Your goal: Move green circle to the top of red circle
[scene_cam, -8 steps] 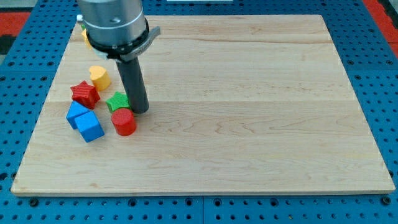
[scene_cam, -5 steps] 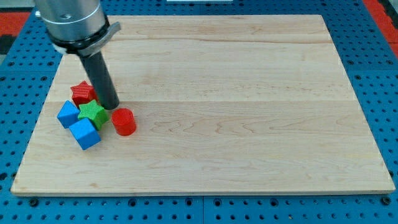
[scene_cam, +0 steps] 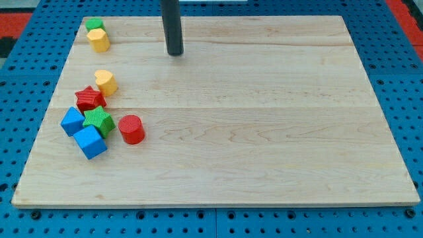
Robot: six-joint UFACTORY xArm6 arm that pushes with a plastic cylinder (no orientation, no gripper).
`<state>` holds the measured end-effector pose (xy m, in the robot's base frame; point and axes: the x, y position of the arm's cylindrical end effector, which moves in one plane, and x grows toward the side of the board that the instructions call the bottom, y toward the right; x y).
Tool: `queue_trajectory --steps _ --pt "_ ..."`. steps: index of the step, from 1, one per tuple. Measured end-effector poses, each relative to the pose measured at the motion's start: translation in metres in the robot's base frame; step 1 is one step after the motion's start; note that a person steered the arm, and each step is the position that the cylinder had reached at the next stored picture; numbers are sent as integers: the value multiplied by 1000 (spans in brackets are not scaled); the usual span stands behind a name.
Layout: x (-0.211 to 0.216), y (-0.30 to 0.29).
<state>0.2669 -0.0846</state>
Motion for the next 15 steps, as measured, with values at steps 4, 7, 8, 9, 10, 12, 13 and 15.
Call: queue_trajectory --steps 4,7,8,9,10,12,13,15 --pt "-68 -218" --pt "12 -84" --pt "-12 -118" --pt "-30 -111" --pt "-21 -28" --pt "43 33" --pt "90 33" --pt "105 32"
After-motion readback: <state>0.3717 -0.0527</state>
